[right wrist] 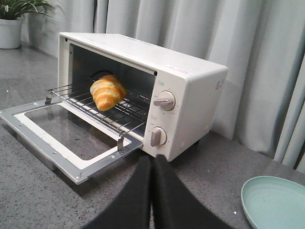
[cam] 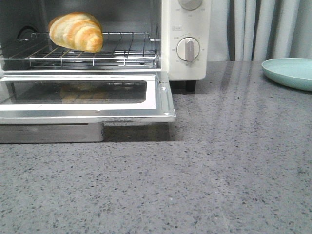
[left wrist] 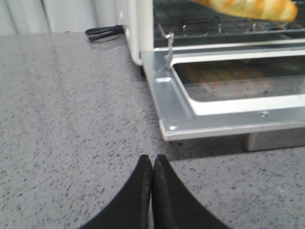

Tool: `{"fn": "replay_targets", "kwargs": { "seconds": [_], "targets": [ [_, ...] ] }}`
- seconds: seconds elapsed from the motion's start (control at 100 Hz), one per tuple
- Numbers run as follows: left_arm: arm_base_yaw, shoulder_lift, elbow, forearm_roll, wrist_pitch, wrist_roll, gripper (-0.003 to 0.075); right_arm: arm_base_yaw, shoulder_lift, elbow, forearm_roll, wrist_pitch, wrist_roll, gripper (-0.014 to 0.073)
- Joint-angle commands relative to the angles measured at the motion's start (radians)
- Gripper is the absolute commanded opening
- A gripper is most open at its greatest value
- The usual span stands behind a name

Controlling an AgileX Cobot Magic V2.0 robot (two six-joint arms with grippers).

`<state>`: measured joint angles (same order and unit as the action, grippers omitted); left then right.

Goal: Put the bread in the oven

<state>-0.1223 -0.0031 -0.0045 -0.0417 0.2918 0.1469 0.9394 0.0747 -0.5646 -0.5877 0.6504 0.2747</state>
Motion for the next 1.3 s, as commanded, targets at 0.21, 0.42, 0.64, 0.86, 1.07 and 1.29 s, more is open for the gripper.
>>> {"fn": "replay_targets", "kwargs": {
  "seconds": [0.21, 0.42, 0.64, 0.86, 1.07, 1.29],
  "targets": [
    [0.010, -0.029, 0.027, -0.002, -0.006, -0.006, -0.0021, -0.008, 0.013, -0.018, -0.037, -0.063, -0.003, -0.0048],
    [0.010, -0.029, 0.027, -0.002, -0.010, -0.006, -0.0021, -0.008, 0.013, -0.018, -0.037, -0.063, -0.003, -0.0048],
    [0.010, -0.029, 0.027, -0.002, -0.010, -0.006, -0.0021, -0.008, 0.013, -0.018, -0.037, -0.063, -0.003, -0.0048],
    [0.010, -0.029, 0.027, -0.002, -0.010, -0.006, -0.0021, -0.008, 0.013, -0.018, -0.037, -0.063, -0.003, -0.0048],
    [0.010, -0.029, 0.027, -0.002, -0.010, -0.006, -0.0021, -0.008, 0.013, -0.017, -0.037, -0.063, -0.003, -0.0048],
    [0.010, -0.029, 0.027, -0.002, -0.010, -0.006, -0.0021, -0.008, 0.013, 0.032, -0.117, 0.032, -0.003, -0.0048]
  ]
}}
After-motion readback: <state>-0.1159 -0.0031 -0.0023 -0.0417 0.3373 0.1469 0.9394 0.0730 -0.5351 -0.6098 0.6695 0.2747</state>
